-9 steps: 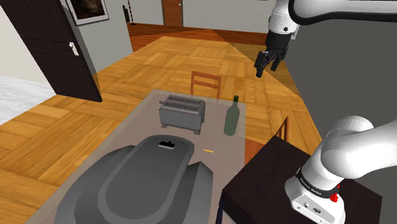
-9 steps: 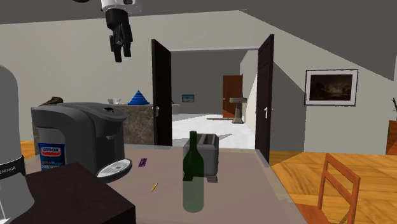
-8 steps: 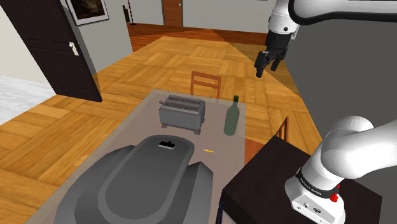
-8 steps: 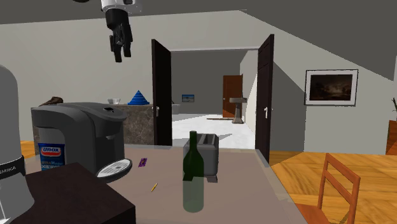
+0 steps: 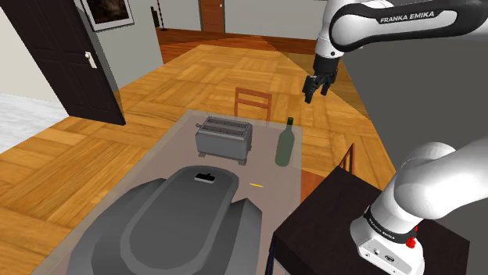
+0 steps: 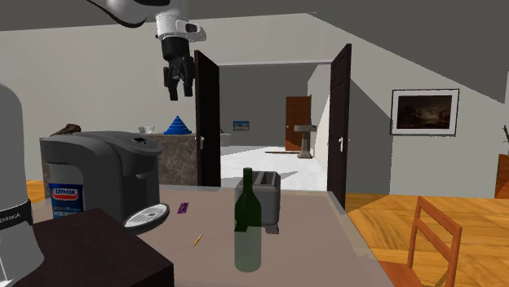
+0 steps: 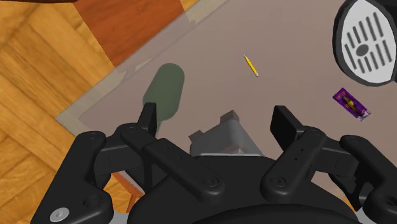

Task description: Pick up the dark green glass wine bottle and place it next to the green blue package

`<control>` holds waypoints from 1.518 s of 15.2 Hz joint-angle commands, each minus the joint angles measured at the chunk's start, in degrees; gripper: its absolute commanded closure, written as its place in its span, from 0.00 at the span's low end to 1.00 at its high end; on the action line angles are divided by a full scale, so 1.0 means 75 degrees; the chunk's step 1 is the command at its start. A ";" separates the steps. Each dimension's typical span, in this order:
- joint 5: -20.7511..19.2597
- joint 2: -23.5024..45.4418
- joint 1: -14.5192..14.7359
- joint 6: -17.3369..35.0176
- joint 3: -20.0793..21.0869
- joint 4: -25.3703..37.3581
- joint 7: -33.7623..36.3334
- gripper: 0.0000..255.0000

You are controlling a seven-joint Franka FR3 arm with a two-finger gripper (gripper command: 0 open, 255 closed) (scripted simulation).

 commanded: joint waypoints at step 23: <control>0.1334 0.6211 -0.0340 0.3552 -0.1251 0.2136 -0.2809 0.00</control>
